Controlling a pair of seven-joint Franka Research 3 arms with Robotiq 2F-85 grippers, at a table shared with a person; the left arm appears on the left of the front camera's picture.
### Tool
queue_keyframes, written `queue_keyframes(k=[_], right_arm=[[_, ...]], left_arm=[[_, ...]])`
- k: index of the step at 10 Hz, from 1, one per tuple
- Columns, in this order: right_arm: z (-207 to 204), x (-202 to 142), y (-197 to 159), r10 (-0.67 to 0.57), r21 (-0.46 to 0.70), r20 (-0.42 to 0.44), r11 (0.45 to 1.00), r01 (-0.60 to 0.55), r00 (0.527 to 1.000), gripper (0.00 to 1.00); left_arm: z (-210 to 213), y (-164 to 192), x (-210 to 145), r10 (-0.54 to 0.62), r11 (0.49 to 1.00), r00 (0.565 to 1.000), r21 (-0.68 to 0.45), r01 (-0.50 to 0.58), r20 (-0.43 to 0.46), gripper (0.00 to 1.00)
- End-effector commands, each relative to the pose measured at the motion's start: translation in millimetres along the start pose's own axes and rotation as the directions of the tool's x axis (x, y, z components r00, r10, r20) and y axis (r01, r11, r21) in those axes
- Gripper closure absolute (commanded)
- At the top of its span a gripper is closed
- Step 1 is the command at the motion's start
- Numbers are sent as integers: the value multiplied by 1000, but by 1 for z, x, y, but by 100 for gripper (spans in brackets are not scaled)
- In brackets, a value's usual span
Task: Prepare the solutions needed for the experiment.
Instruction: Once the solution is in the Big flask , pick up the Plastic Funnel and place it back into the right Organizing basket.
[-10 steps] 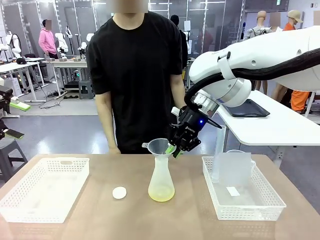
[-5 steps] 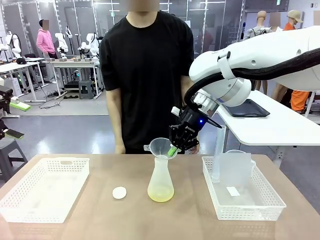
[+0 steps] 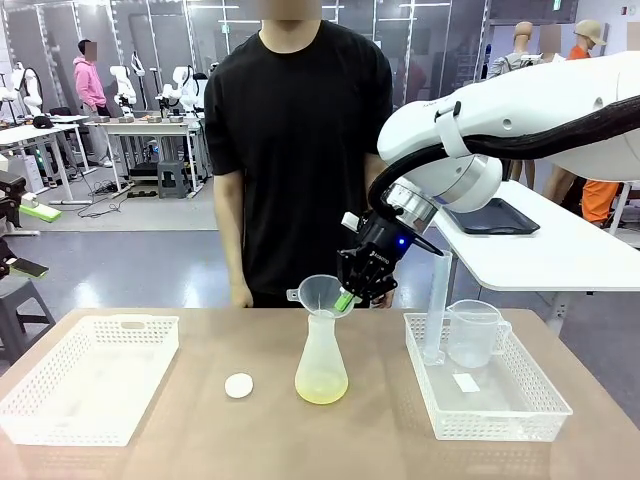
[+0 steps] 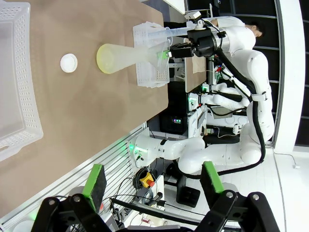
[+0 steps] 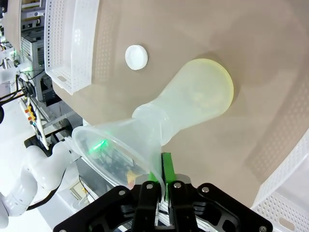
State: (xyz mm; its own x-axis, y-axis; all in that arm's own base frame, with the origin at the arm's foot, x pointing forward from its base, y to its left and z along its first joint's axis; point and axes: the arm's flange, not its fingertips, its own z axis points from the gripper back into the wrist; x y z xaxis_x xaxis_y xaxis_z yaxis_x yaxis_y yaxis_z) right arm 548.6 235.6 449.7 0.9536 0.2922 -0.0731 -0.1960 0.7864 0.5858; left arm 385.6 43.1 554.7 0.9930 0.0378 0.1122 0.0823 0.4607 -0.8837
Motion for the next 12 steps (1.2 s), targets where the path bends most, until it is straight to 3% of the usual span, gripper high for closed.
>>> queue_keyframes(k=[1,7,12], right_arm=[[8,-8,8,-23,-14,23,1000,23,999,100],[41,-35,39,-26,-95,82,995,34,996,100],[84,-62,71,23,-66,82,998,-18,996,100]], left_arm=[[3,-3,0,15,1000,1000,7,-15,-13,0],[3,-3,0,15,1000,1000,7,-15,-13,0],[3,-3,0,15,1000,1000,7,-15,-13,0]])
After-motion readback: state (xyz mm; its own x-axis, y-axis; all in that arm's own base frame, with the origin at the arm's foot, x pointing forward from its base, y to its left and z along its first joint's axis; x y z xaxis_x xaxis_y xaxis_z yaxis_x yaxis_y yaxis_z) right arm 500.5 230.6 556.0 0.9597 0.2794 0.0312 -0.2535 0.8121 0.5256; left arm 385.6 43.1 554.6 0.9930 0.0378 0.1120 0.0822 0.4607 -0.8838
